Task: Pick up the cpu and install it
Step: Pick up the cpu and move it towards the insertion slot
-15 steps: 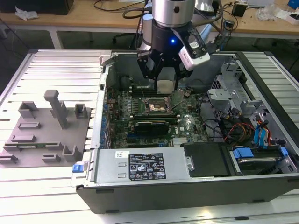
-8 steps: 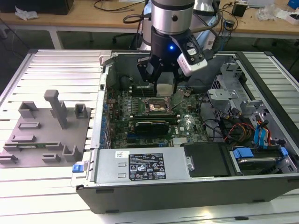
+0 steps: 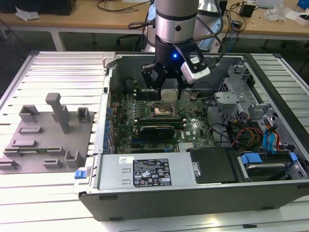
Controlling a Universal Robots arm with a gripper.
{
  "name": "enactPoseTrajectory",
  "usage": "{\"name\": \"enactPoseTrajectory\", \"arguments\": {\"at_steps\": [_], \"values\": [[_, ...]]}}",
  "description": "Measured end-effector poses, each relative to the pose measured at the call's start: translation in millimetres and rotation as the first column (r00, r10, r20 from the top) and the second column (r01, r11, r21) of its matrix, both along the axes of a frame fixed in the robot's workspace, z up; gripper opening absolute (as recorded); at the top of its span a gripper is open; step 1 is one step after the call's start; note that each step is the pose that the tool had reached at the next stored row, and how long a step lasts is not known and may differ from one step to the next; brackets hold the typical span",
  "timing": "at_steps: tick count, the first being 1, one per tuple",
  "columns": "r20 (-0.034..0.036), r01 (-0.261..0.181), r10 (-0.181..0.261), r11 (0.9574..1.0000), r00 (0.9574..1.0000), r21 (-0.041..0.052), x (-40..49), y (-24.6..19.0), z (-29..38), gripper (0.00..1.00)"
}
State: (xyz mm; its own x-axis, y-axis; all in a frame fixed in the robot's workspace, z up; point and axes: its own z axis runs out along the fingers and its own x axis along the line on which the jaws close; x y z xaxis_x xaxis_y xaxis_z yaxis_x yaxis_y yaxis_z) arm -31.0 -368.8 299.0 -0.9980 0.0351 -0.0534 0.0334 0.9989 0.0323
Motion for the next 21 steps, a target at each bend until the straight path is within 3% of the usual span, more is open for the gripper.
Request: {"name": "enactPoseTrajectory", "arguments": {"at_steps": [5, 16, 21], "values": [[0.0001, -0.002, 0.002, 1.0000, 1.0000, 0.0014, 0.0, 12.3, -13.9, 0.55], [0.0000, -0.029, 0.029, 0.9996, 0.9996, -0.0006, 0.0, 29.4, -32.0, 0.55], [-0.0035, -0.032, 0.032, 0.9995, 0.9995, -0.0023, 0.0, 31.2, -41.3, 0.55]]}}
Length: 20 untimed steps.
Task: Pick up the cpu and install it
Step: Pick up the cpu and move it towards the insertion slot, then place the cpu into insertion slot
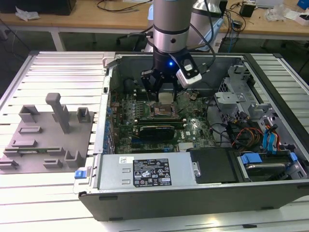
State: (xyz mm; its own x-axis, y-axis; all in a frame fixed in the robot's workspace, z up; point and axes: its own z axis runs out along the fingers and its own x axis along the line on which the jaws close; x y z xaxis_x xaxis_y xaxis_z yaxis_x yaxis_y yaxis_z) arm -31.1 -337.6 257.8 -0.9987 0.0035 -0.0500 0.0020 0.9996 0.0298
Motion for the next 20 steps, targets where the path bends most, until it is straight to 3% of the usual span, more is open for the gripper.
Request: {"name": "enactPoseTrajectory", "arguments": {"at_steps": [3, 6, 20], "values": [[-0.0056, 0.000, 0.000, 1.0000, 1.0000, -0.0035, 0.0, 3.9, -4.7, 0.55], [-0.0066, 0.000, 0.000, 1.0000, 1.0000, -0.0042, 0.1, 6.7, -8.7, 0.55], [-0.0066, 0.000, 0.000, 1.0000, 1.0000, -0.0049, 0.1, 7.1, -10.8, 0.55]]}}
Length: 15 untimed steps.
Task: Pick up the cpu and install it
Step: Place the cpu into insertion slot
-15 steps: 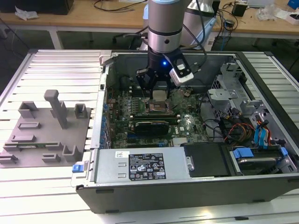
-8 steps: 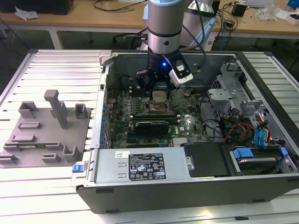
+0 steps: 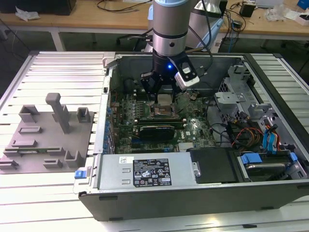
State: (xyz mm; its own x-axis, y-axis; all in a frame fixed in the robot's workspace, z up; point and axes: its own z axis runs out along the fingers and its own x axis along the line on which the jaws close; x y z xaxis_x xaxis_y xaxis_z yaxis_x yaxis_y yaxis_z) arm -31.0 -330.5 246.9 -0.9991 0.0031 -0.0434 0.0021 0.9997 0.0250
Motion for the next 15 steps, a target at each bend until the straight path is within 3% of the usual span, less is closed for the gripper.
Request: {"name": "enactPoseTrajectory", "arguments": {"at_steps": [4, 6, 7, 9, 11, 15], "values": [[0.0000, 0.003, -0.003, 1.0000, 1.0000, 0.0000, 0.0, 0.0, 0.0, 0.55], [0.0000, 0.026, -0.026, 0.9997, 0.9997, 0.0002, 0.0, 0.0, -0.1, 0.55], [0.0001, 0.068, -0.068, 0.9977, 0.9977, 0.0001, 0.0, 0.0, -0.1, 0.55], [0.0000, 0.143, -0.143, 0.9897, 0.9897, -0.0001, 0.0, 0.0, -0.2, 0.55], [0.0000, 0.173, -0.173, 0.9850, 0.9850, 0.0000, 0.0, 0.0, -0.3, 0.55], [0.0000, 0.250, -0.250, 0.9682, 0.9682, 0.0001, 0.0, 0.0, -0.4, 0.55]]}}
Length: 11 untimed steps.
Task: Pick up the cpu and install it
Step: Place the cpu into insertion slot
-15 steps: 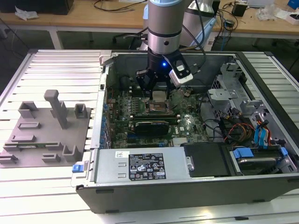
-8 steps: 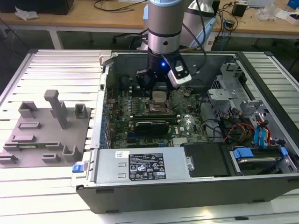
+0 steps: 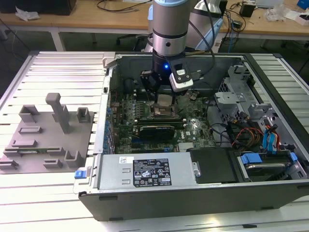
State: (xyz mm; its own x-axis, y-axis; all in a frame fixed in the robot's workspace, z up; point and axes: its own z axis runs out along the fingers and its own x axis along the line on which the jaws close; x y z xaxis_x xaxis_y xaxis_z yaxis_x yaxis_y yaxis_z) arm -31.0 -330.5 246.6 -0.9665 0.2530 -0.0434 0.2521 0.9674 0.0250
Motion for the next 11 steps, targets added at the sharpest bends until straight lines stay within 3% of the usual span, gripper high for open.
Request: {"name": "enactPoseTrajectory", "arguments": {"at_steps": [2, 5, 7, 9, 11], "values": [[0.0000, 0.053, -0.053, 0.9986, 0.9986, 0.0000, 0.0, 0.0, -0.1, 0.55], [0.0000, 0.121, -0.121, 0.9927, 0.9927, -0.0001, 0.0, 0.0, -0.4, 0.55], [0.0000, 0.191, -0.191, 0.9817, 0.9817, 0.0000, 0.0, 0.0, -0.6, 0.55], [0.0000, 0.229, -0.229, 0.9734, 0.9734, 0.0000, 0.0, 0.0, -0.7, 0.55], [0.0000, 0.287, -0.287, 0.9581, 0.9581, -0.0001, 0.0, 0.0, -0.8, 0.55]]}}
